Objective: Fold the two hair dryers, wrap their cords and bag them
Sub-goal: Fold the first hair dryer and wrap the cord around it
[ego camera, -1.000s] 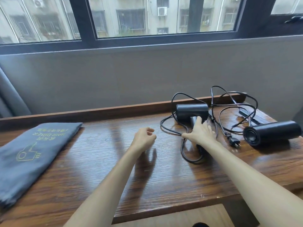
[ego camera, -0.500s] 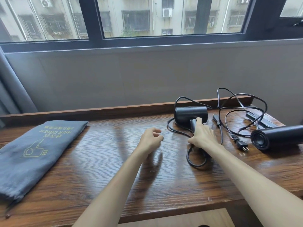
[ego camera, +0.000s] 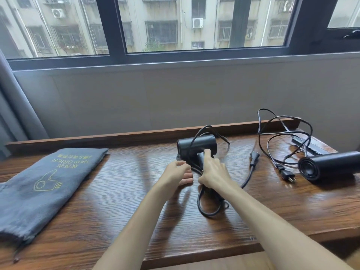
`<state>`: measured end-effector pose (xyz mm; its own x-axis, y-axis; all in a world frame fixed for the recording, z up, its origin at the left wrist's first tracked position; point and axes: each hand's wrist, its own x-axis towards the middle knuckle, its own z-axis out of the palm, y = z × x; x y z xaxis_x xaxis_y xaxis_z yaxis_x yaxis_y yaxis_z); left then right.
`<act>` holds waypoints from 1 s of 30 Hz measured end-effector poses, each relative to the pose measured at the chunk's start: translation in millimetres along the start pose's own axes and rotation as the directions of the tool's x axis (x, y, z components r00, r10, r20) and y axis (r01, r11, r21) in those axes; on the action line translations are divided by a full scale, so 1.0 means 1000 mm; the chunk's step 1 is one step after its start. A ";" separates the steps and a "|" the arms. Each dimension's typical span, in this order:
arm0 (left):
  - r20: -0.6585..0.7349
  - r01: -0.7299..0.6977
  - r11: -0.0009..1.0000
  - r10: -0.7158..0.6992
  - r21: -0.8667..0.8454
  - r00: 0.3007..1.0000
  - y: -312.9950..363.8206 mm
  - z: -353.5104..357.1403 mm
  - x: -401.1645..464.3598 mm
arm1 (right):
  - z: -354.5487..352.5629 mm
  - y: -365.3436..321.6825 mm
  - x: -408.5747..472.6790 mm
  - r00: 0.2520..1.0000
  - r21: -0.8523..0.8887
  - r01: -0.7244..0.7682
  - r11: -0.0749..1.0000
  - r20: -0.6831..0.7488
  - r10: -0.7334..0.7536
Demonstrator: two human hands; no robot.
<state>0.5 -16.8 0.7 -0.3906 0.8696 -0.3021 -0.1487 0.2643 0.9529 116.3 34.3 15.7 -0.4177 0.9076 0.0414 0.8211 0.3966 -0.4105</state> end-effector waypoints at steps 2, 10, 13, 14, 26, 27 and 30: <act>-0.019 0.011 1.000 -0.012 -0.028 1.000 0.002 -0.006 -0.002 | 0.007 -0.012 -0.004 1.000 0.020 0.020 1.000 0.004 -0.020; -0.131 0.042 0.999 -0.045 -0.031 0.990 0.005 -0.049 -0.013 | 0.031 -0.048 -0.014 0.986 0.223 0.068 0.973 0.135 -0.100; -0.129 0.030 0.999 -0.034 -0.033 0.991 0.004 -0.055 -0.021 | 0.035 -0.044 -0.015 0.975 0.323 0.077 0.943 0.173 -0.138; -0.112 0.030 0.999 -0.033 -0.027 0.993 0.004 -0.056 -0.024 | 0.035 -0.040 -0.015 0.974 0.366 0.073 0.928 0.174 -0.145; -0.352 -0.063 0.996 0.038 -0.059 0.935 -0.001 -0.078 -0.013 | 0.022 -0.012 -0.016 0.957 0.659 0.063 0.749 0.173 -0.232; -0.362 -0.075 0.994 0.039 -0.086 0.931 0.000 -0.083 -0.012 | 0.019 -0.010 -0.014 0.943 0.672 0.067 0.737 0.199 -0.266; -0.341 -0.065 0.991 0.020 -0.120 0.940 0.011 -0.096 -0.013 | 0.009 -0.006 -0.009 0.875 0.689 0.090 0.719 0.290 -0.387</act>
<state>-83.1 -65.8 12.4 -0.6796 0.6806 -0.2737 -0.2307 0.1559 0.9605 111.9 22.7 10.0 -0.7959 0.6014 -0.0691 0.2852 0.2720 -0.9191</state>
